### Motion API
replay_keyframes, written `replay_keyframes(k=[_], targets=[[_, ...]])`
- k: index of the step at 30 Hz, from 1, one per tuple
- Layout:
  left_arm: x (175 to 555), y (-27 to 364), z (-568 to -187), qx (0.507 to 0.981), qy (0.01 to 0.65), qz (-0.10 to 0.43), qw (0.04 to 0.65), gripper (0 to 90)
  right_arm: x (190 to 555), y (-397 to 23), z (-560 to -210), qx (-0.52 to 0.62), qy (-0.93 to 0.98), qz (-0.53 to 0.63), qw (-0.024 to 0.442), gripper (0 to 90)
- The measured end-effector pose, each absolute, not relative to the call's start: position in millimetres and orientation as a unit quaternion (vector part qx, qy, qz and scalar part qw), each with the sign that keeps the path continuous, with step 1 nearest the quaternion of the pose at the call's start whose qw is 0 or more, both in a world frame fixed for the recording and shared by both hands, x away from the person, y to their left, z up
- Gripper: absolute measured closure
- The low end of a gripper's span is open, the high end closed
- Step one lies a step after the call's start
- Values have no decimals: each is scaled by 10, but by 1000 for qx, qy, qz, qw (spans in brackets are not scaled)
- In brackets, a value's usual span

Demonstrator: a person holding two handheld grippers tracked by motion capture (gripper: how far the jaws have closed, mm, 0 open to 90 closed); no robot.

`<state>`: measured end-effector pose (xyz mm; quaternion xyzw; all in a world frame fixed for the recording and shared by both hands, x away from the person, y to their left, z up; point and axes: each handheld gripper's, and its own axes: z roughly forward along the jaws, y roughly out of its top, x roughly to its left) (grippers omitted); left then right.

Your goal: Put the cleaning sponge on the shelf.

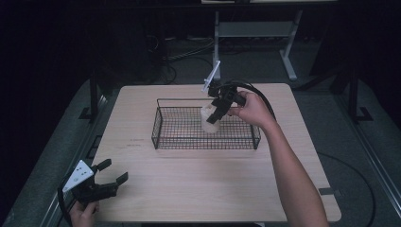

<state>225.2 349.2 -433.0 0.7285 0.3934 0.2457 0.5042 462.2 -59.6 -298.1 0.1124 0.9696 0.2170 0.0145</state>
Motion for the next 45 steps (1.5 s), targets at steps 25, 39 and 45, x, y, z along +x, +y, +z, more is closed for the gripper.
replay_keyframes(k=[25,39,45], targets=[[2256,3490,-4334,729,394,245,504,139,4866,-623,-3320,133,968,213,-2,284],[2258,3495,-4333,729,393,244,504,139,4916,-616,-3426,135,968,209,-9,284],[2254,3505,-4332,727,395,245,506,139,4931,-616,-3484,140,968,207,-13,284]])
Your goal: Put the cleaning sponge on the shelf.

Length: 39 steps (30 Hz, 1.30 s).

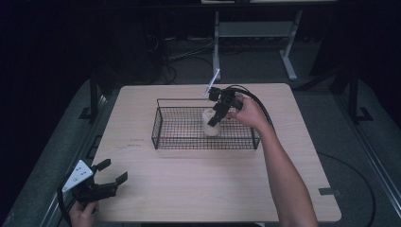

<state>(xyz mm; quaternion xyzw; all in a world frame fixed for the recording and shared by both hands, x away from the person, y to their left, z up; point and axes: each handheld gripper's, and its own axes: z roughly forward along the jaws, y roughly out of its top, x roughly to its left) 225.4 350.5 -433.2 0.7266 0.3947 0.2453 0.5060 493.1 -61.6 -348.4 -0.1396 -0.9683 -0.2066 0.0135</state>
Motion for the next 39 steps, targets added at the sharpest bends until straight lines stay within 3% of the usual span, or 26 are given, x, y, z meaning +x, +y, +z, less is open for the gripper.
replay_keyframes(k=[26,39], targets=[[2253,3495,-4324,728,393,247,504,139,4988,-726,-3895,-166,-962,-213,31,283],[2257,3516,-4326,725,397,247,506,139,4995,-682,-3926,-162,-963,-214,29,255]])
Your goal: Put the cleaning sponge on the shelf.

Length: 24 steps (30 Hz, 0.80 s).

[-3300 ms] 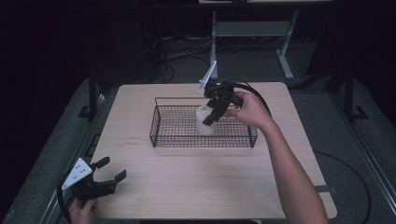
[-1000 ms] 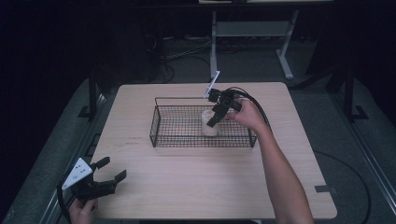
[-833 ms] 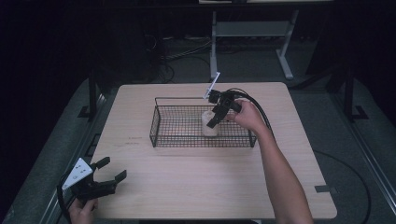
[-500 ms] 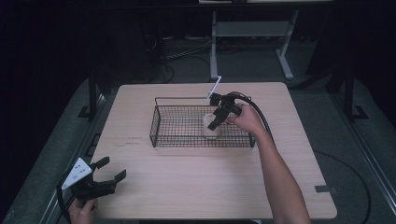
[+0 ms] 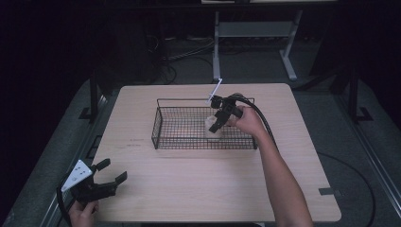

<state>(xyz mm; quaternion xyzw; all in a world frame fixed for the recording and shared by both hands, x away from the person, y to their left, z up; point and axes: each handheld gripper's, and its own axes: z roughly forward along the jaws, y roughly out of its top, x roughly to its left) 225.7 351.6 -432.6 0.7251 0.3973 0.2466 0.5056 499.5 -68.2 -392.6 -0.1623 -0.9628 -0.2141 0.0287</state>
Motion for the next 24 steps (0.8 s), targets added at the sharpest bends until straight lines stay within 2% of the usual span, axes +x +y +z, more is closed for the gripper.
replay_keyframes(k=[8,24], targets=[[2257,3511,-4330,727,397,246,504,140,4990,-685,-3890,-163,-964,-211,25,192],[2247,3510,-4331,727,394,246,505,139,4968,-735,-3799,-170,-962,-215,20,183]])
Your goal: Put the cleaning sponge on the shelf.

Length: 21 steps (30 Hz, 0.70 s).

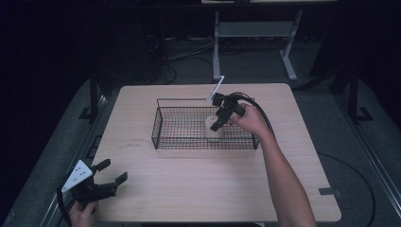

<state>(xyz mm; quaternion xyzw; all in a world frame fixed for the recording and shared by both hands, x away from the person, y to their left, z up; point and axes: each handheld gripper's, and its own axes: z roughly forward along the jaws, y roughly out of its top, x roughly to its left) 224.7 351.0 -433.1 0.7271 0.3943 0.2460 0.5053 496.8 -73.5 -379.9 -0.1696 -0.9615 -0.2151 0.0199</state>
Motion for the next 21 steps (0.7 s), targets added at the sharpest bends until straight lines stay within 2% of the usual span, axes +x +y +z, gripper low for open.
replay_keyframes(k=[21], targets=[[2248,3496,-4329,728,394,246,504,139,4832,-818,-3546,-163,-959,-231,4,181]])
